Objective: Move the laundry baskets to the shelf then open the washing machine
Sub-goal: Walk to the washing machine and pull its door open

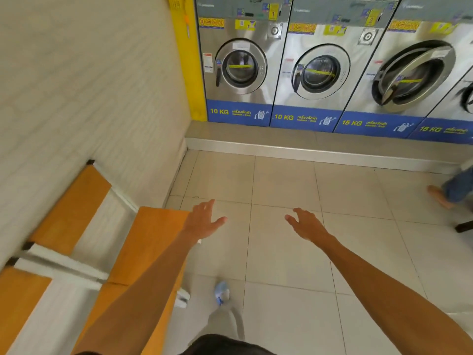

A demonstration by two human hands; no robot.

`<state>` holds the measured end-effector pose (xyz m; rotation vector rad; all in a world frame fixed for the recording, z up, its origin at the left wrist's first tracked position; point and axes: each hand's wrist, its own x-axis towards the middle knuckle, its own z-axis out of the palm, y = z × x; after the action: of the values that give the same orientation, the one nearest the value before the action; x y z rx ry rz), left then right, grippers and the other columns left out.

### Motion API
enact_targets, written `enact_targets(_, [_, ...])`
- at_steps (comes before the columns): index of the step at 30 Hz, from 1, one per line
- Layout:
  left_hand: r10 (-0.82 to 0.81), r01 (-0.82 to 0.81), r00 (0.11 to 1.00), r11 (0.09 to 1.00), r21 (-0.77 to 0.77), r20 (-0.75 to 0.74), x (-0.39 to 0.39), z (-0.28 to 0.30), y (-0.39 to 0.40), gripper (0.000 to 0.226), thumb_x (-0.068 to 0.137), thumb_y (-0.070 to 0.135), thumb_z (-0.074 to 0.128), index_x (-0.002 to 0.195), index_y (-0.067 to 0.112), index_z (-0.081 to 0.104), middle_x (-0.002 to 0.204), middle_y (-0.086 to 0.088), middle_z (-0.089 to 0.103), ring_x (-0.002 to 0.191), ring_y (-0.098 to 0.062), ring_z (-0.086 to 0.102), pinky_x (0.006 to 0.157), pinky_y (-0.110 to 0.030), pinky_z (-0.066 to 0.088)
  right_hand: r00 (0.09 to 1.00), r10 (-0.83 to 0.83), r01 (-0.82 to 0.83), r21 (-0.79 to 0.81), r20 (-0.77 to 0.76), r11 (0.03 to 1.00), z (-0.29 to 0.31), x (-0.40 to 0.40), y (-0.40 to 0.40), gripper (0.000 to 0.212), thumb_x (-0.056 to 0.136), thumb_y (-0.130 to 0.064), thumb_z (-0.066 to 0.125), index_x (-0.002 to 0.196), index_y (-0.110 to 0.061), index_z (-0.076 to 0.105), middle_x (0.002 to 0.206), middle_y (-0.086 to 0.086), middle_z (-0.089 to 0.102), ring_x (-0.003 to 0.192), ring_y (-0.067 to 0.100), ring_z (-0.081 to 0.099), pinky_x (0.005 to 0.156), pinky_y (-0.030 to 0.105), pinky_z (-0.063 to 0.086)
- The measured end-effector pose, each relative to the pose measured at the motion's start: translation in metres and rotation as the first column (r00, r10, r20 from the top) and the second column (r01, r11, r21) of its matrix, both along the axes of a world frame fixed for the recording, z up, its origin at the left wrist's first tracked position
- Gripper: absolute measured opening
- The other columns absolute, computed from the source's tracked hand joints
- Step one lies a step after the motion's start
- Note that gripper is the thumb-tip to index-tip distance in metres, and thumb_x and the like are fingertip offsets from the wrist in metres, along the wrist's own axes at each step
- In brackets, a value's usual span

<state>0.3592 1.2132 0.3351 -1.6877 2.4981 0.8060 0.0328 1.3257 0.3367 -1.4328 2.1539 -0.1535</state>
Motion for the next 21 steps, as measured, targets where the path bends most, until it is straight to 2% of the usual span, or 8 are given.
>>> enact_targets(4, [-0.07,0.071,0.992,0.997,-0.004,0.108,-0.025,0.006,-0.102,0.091,0.087,0.072,0.043,0.156,0.018,0.018,0.159,-0.011,0.027,0.146,-0.033,0.023,0.114,-0.05,0.027,0.999,0.01,-0.01,0.016,-0.04,1.0,0.006,-0.028,-0.09,0.07,0.095,-0.061,0.034,0.146,-0.013,0.038,0.149,0.011,0.045,0.136,0.031,0.043,0.109,0.047,0.036])
enact_targets(10, [-0.174,0.188,0.969,0.98,-0.07,0.174,-0.08,0.029,-0.241,0.088,0.089,0.069,0.045,0.155,0.016,0.022,0.158,-0.013,0.029,0.145,-0.034,0.026,0.113,-0.05,0.028,0.997,-0.036,0.038,0.033,-0.065,0.999,0.009,-0.08,-0.206,0.073,0.094,-0.064,0.031,0.147,-0.014,0.037,0.15,0.011,0.043,0.137,0.032,0.042,0.11,0.052,0.035])
enact_targets(21, [-0.208,0.224,0.963,0.971,-0.083,0.17,-0.236,0.02,-0.471,0.09,0.086,0.072,0.045,0.155,0.017,0.023,0.159,-0.012,0.028,0.146,-0.033,0.025,0.115,-0.049,0.027,0.995,-0.071,0.077,0.086,-0.074,0.993,-0.01,-0.227,-0.422,0.073,0.095,-0.062,0.034,0.148,-0.012,0.035,0.149,0.015,0.043,0.136,0.035,0.042,0.11,0.05,0.037])
